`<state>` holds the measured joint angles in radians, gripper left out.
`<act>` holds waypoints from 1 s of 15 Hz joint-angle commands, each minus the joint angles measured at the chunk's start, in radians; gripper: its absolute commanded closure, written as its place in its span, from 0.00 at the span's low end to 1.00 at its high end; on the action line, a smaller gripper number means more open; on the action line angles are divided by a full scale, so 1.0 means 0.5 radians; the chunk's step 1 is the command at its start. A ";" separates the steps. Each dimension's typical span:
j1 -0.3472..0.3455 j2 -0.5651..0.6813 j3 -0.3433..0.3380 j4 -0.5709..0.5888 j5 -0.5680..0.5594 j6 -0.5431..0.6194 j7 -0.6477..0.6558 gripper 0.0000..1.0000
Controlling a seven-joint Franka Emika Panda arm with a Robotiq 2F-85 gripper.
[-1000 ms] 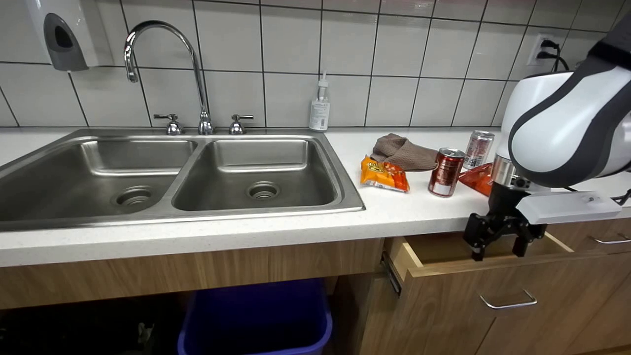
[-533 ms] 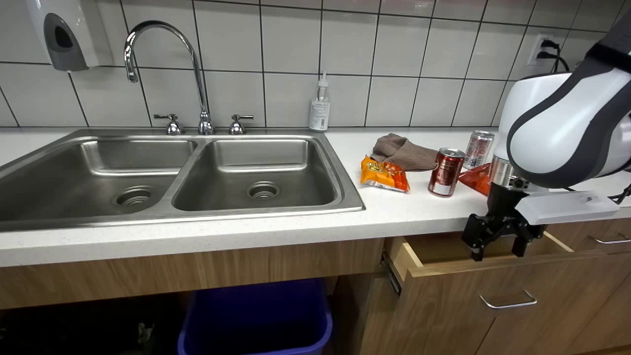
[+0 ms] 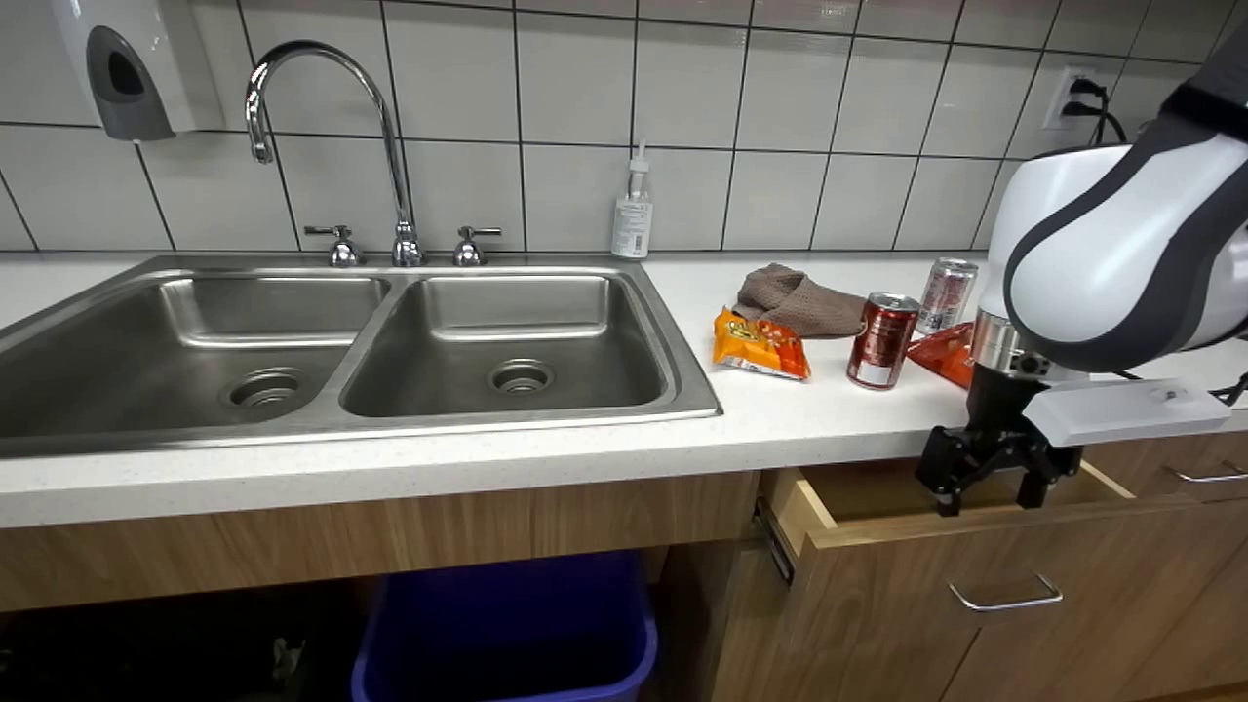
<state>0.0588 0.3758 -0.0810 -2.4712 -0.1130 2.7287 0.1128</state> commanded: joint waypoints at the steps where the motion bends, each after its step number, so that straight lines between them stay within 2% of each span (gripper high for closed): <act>1: -0.030 -0.085 0.015 -0.087 0.035 -0.091 -0.020 0.00; 15: -0.020 -0.217 0.012 -0.291 0.062 -0.097 0.022 0.00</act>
<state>0.0583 0.3272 -0.0797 -2.5563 -0.0981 2.7257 0.1136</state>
